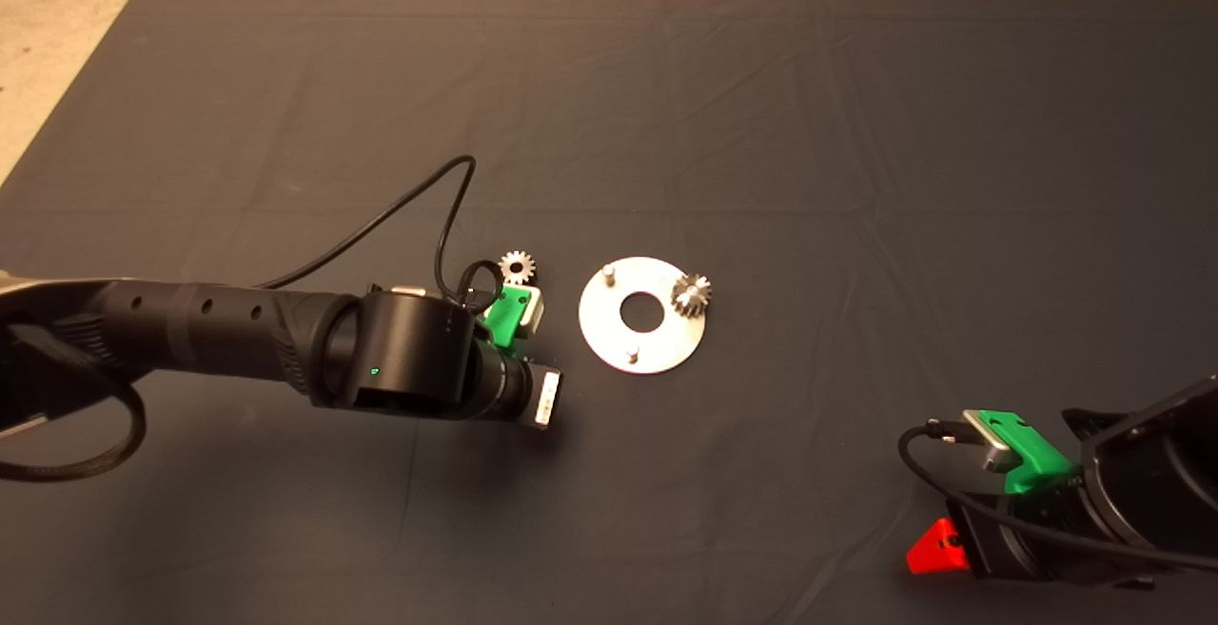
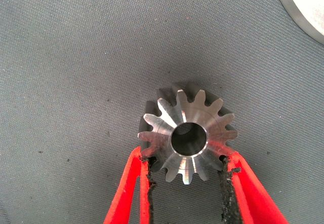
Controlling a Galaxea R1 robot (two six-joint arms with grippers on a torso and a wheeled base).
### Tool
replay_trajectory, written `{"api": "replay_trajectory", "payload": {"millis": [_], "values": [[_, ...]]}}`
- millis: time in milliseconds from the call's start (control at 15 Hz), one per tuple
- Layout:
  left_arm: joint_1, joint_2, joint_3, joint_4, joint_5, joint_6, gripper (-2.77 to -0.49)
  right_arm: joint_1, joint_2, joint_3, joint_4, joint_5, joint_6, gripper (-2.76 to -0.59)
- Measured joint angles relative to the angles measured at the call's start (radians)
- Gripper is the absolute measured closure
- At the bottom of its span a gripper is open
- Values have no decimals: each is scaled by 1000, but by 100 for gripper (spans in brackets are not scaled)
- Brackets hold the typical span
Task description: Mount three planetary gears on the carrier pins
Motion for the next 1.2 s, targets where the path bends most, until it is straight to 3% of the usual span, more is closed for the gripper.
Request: {"api": "replay_trajectory", "payload": {"millis": [733, 1200], "values": [[-1, 0, 44, 0, -3, 6, -52, 0, 0, 0, 0, 1, 0, -220], [-62, 19, 79, 0, -5, 28, -52, 0, 0, 0, 0, 1, 0, -220]]}}
